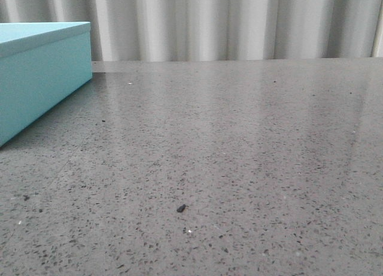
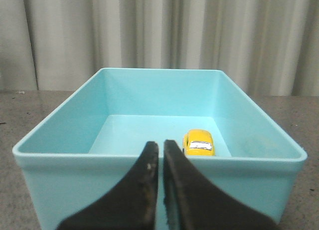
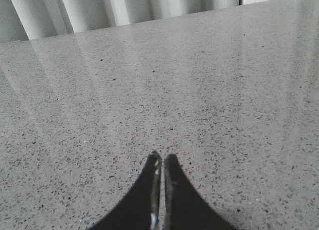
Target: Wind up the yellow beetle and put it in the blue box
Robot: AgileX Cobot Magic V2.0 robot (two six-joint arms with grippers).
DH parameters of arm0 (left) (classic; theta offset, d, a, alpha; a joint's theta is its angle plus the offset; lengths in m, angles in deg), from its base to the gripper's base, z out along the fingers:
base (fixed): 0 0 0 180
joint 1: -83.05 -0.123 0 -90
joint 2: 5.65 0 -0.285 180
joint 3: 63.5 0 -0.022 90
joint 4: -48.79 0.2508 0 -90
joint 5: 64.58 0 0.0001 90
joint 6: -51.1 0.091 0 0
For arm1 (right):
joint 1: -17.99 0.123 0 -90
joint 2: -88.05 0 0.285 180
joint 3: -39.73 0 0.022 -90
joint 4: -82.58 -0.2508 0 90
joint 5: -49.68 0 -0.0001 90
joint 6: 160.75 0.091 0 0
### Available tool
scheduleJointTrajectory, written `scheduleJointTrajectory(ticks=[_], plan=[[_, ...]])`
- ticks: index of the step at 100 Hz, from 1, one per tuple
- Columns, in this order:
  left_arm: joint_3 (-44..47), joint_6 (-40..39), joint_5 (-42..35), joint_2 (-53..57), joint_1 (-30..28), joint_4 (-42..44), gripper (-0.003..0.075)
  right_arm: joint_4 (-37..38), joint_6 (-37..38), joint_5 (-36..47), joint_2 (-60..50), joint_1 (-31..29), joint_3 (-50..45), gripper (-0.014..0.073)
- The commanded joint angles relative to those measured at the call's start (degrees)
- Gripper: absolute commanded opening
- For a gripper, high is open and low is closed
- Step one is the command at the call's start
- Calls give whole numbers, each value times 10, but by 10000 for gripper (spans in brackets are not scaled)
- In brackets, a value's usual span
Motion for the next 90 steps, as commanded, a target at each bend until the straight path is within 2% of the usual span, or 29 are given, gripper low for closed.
scheduleJointTrajectory(ticks=[1,42,49,55,62,70,80,90], plan=[[-16,-1,-38,-5,3,-7,-21,0,-2,48,8,0,15,-62],[-9,-1,-38,-5,3,1,-21,0,-2,48,8,0,15,-62],[-1,-1,-37,-5,3,70,-21,0,-2,48,8,0,15,-62],[9,-3,-38,-5,3,175,-21,0,-2,48,8,0,15,-62],[25,-58,-55,-2,-1,218,-21,0,-2,48,8,0,15,-62],[47,-176,-72,11,-6,231,-21,0,-2,48,8,0,15,-62],[76,-282,-92,35,-11,296,-21,0,-2,48,8,0,15,-62],[103,-319,-102,64,-15,312,-21,0,-2,48,8,0,15,-62]])
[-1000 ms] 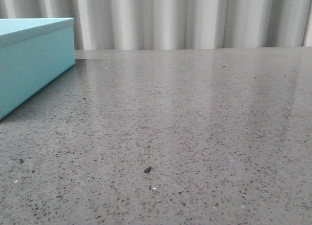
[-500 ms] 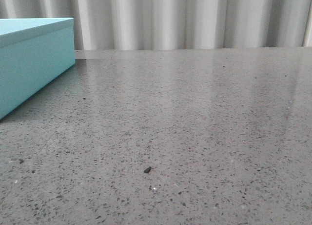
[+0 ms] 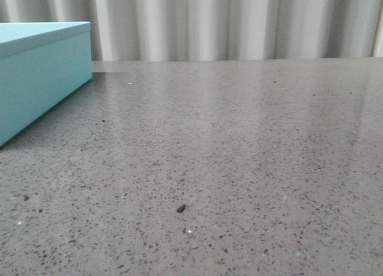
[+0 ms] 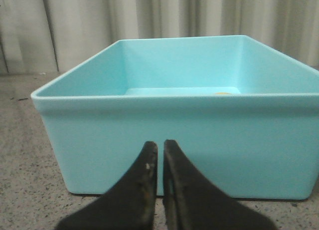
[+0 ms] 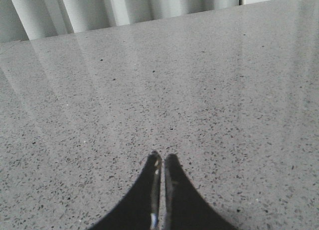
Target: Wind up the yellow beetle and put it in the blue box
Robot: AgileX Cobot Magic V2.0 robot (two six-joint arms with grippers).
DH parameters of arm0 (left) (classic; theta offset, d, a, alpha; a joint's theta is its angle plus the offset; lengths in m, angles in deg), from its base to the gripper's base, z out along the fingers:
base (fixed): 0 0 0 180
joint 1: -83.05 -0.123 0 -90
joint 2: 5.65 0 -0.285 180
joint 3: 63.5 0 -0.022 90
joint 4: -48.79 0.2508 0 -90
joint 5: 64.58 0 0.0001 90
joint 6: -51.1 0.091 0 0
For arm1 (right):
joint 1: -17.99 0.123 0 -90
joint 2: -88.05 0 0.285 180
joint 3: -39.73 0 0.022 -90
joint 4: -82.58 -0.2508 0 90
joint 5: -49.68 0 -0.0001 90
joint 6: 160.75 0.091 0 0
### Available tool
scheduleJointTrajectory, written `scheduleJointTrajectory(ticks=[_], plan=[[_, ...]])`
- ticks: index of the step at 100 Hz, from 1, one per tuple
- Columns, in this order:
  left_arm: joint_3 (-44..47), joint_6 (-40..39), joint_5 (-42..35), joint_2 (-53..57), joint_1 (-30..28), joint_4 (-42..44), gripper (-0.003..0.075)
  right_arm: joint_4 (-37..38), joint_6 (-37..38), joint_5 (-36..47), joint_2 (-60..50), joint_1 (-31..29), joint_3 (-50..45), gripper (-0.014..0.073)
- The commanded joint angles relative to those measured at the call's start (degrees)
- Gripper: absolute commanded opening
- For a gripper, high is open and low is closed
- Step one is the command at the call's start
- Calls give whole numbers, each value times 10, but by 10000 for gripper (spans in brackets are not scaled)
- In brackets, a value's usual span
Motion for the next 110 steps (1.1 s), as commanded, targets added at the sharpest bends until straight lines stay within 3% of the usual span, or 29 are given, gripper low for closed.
scheduleJointTrajectory(ticks=[1,36,110], plan=[[15,-57,-68,21,-3,21,-21,0,-2,48,8,0,15,-62],[15,-62,146,47,-5,20,-21,0,-2,48,8,0,15,-62],[14,-62,148,47,-6,9,-21,0,-2,48,8,0,15,-62]])
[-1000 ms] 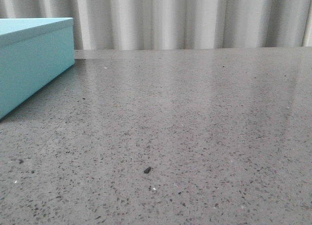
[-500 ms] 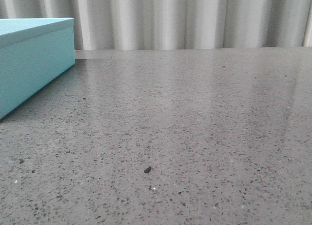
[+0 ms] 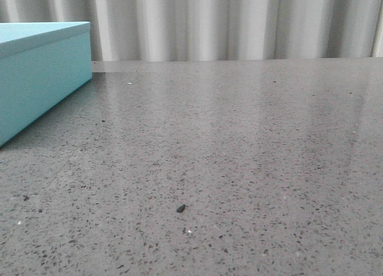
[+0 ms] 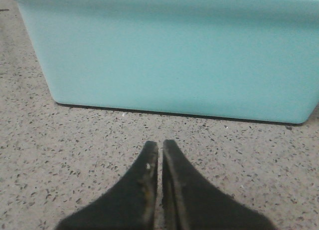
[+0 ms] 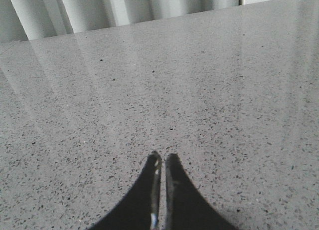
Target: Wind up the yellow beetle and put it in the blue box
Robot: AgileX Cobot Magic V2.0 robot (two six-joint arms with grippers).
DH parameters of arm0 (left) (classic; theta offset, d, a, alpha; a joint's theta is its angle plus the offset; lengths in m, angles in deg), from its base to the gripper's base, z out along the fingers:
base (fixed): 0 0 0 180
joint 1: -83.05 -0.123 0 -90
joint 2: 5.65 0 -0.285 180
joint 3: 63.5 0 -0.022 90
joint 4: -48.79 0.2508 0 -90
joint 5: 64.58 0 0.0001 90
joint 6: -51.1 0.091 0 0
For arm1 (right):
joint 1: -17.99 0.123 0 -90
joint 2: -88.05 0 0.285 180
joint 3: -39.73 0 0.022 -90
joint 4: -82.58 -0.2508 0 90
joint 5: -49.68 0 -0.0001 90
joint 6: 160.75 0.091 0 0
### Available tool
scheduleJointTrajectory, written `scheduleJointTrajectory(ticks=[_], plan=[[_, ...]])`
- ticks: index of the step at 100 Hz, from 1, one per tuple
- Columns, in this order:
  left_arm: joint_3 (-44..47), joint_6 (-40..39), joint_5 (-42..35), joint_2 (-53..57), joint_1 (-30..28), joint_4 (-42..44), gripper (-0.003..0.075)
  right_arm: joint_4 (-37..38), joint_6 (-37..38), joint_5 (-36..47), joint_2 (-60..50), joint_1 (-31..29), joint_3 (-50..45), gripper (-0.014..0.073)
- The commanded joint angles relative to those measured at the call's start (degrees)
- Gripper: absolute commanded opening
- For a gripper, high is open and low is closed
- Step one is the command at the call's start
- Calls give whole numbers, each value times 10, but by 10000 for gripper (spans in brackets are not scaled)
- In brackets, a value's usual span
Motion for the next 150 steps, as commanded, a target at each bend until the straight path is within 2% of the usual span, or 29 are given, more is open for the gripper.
scheduleJointTrajectory(ticks=[1,42,68,75,92,103,114,128,150], plan=[[15,-5,-23,19,-1,-7,-21,0,-2,47,8,0,15,-62],[15,-5,-23,19,-1,-7,-21,0,-2,47,6,0,14,-62],[15,-5,-23,19,-1,-7,-21,20,-2,63,-63,-2,-26,-62],[15,-5,-23,19,-1,-7,-21,20,-2,47,-71,-2,-37,-62],[15,-5,-23,19,-1,-7,-21,40,-2,-123,-114,-3,-37,-62],[15,-5,-23,19,-1,-7,-21,45,-18,-118,-118,-3,-37,-62],[15,-5,-23,19,-1,-7,-21,32,-78,-116,-118,-3,-37,-62],[15,-5,-23,19,-1,-7,-21,15,-107,-116,-118,-3,-37,-62],[15,-5,-23,19,-1,-7,-21,15,-107,-116,-118,-3,-37,-62]])
